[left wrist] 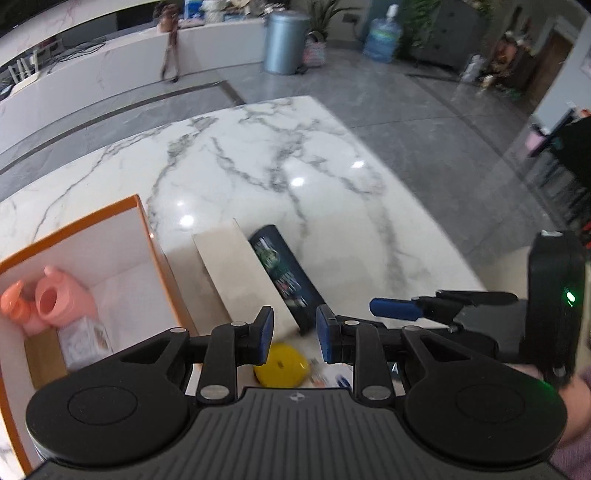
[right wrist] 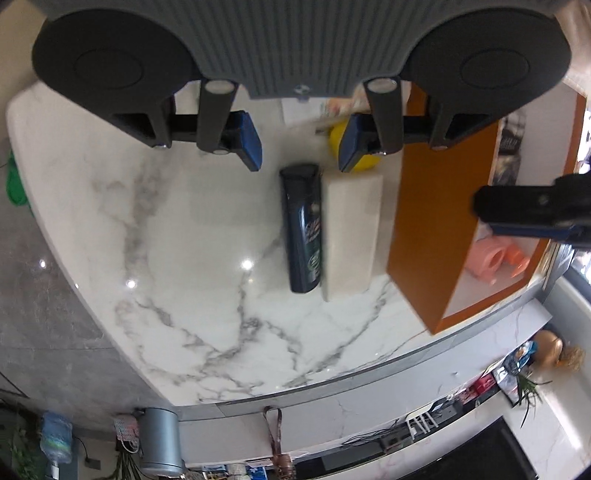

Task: Organize rigid objects
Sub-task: 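Grasp the white box with the left tool while the right tool grasps the dark green bottle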

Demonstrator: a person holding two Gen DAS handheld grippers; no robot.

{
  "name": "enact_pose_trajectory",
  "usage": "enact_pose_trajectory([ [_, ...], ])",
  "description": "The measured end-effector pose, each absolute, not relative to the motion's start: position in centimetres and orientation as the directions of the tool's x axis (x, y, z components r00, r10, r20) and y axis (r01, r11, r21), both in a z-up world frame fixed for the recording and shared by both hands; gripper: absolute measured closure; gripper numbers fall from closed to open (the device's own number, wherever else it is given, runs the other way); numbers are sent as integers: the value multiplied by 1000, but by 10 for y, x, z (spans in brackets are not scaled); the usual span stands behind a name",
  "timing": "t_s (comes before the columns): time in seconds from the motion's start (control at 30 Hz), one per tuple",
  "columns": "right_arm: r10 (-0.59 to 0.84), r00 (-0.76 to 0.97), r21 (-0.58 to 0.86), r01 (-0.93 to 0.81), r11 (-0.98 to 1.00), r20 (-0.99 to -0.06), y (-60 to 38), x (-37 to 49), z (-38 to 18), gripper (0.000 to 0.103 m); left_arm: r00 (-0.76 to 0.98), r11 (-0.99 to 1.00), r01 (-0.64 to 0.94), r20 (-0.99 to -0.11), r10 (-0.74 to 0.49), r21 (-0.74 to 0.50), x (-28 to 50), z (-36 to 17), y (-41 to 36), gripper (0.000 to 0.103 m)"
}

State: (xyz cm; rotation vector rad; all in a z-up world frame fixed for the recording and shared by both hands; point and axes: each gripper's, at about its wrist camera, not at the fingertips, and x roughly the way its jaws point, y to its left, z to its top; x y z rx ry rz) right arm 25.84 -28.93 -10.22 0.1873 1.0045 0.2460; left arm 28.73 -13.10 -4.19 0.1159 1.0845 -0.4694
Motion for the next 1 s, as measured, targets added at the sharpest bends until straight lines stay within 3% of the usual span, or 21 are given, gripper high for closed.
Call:
enact_pose_trajectory([
  [0.17,314,500,308,-97,946,-807,-288,299,-127,61,379,935,349,-904,-198,-58,327,-71,-149,73],
  [0.3,342,480,326,-119,938,-808,-282,322,-147,61,353,961,260,-917,-184,-93,355,-90,-149,62],
  [0.43,359,469,329,-149,933,-807,-278,336,-158,61,347,970,238,-928,-133,-50,366,-103,-156,54],
  [0.57,371,481,327,-174,929,-795,-278,339,-163,68,337,971,233,-932,-132,-53,371,-114,-164,47],
  [0.73,334,503,310,-133,941,-797,-290,334,-162,68,365,982,187,-930,-42,29,373,-121,-172,41],
  [0.83,305,515,308,-82,948,-801,-305,330,-162,68,362,983,164,-932,15,79,373,-126,-177,31],
  [1.0,289,519,320,-30,947,-805,-318,324,-162,68,347,977,135,-932,109,164,377,-140,-184,28],
])
